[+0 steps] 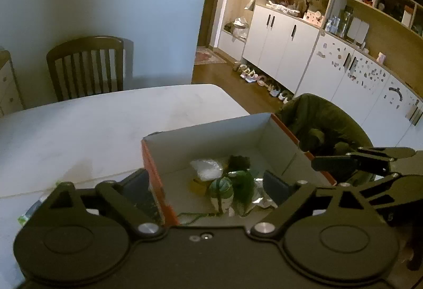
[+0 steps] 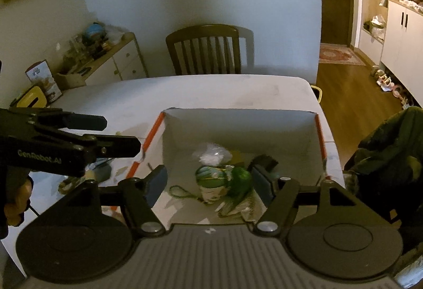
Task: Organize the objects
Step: 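Move both tools back to the remaining items on the table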
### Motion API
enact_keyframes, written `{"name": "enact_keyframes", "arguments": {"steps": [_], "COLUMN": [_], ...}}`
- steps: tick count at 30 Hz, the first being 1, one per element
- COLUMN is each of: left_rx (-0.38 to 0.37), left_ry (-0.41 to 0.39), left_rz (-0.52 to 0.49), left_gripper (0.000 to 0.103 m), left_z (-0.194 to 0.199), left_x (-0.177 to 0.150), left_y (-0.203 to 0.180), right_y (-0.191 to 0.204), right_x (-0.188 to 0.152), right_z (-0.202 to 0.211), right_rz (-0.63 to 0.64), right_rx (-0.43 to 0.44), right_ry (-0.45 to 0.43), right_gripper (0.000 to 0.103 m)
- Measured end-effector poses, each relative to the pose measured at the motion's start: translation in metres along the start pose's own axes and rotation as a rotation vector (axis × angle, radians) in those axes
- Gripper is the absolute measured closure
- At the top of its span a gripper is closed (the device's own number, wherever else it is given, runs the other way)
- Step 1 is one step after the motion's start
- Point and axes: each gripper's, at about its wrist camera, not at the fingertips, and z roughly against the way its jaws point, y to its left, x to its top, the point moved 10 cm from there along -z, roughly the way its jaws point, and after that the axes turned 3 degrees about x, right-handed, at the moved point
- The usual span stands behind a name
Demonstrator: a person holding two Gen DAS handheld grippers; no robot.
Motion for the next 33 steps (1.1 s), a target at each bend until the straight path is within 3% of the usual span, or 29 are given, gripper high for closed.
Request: {"name": "enact_keyframes", "arguments": {"steps": [7,13,23,33], "left_rx": [0.001,0.009,0.008,0.056], "left_ry": [-0.019,-0.029,-0.022,-0.033], "left_rz": [0.027,0.049,0.08,0.098], "left_gripper": [0.001,0.001,0.0,0.0], "left_z": [0.022,0.038,0.055,0.064], "left_x": [-0.009,-0.015,-0.031,-0.048], "left_y": [0.027,0.054,0.099,0.149], "right_y": [0.029,0.054,0.1,0.141], "right_x": [-0.002,0.001,0.0,0.0], "right_z": [0.004,0.0,-0.016,-0.038], "right_rz": [-0.018,-0.027,-0.047,-0.038], "right_rx": [0.007,0.019,0.041,0.044], "right_ry": [-0.019,-0.027,-0.016,0.004], "right_gripper": [0.023,0.02,0.019,0.019]}}
